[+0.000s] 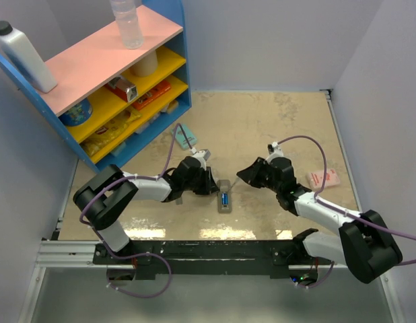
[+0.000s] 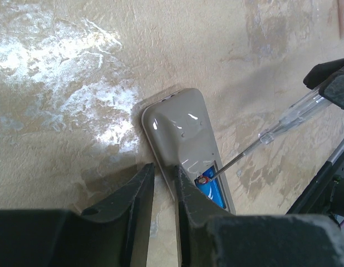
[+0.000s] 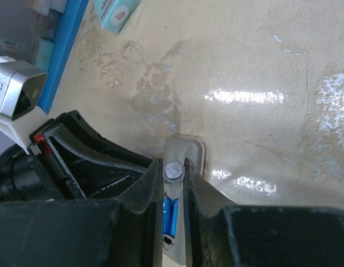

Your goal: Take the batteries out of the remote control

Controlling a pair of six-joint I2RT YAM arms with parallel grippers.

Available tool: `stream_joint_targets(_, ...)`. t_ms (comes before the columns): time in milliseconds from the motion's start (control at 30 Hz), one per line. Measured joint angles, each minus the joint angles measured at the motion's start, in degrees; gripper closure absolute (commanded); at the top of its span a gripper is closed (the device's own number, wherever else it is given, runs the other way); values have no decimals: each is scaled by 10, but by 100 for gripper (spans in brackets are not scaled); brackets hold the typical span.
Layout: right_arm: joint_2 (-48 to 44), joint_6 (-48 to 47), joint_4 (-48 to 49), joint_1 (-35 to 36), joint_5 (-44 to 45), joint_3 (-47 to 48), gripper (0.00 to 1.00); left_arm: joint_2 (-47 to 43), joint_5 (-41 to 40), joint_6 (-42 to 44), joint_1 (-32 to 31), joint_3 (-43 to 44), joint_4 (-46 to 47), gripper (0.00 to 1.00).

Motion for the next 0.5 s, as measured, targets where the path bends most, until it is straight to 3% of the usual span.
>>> stream_joint_targets(500, 40, -25, 6, -37, -86, 21, 100, -41, 1, 13, -26, -21, -36, 75)
